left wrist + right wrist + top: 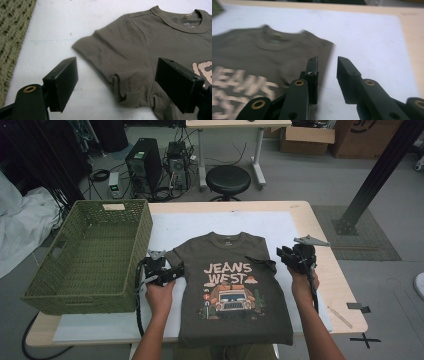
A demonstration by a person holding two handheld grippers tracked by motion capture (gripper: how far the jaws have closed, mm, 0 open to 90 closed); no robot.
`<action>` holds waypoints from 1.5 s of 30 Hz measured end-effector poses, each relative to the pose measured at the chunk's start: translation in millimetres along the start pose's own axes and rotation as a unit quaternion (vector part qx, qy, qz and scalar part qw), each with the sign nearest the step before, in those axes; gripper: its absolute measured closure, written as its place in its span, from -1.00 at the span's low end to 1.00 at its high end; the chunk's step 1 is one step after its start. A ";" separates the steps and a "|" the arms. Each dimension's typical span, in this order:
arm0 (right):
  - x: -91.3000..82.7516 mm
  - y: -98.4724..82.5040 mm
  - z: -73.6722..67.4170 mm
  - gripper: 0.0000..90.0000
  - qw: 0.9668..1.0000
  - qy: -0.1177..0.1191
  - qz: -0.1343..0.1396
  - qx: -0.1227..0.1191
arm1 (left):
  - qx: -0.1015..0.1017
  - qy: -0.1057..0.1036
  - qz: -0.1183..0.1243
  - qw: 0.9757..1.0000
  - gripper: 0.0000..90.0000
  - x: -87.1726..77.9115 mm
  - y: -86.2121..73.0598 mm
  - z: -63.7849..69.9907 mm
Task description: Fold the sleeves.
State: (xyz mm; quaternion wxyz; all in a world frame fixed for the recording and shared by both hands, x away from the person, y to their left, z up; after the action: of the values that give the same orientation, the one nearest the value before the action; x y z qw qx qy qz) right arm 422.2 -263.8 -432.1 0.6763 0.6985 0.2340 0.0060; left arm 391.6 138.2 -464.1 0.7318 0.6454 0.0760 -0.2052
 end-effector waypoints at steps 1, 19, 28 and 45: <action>3.3 -6.2 3.6 0.68 1.000 0.001 -0.014 -0.005 | -0.001 0.000 -0.001 1.000 -0.58 0.3 -0.5 0.7; -18.5 -20.5 6.2 0.52 0.996 0.080 0.002 0.032 | -0.030 0.024 -0.018 0.999 -0.26 10.8 -4.8 -1.4; -31.6 -30.0 20.0 0.47 0.996 0.081 -0.001 0.037 | 0.020 0.086 -0.028 0.996 0.20 26.4 -8.7 5.4; -29.9 -31.4 13.4 0.44 0.995 0.095 -0.001 0.033 | 0.050 -0.084 0.041 0.994 0.75 15.7 10.9 71.9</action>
State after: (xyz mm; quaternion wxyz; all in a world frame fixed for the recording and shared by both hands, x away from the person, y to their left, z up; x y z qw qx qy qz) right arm 389.9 -287.2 -453.7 0.6277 0.7163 0.2981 0.0635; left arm 399.1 65.8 -448.9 0.7106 0.6639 -0.0231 -0.2321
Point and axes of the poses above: each handheld gripper's, and its own axes: x roughly forward along the jaws, y roughly out of its top, z roughly to its right, the point moved 5 cm from there along x, roughly forward along the jaws, and after that the axes turned 15 degrees about z, right-handed, at the moved point
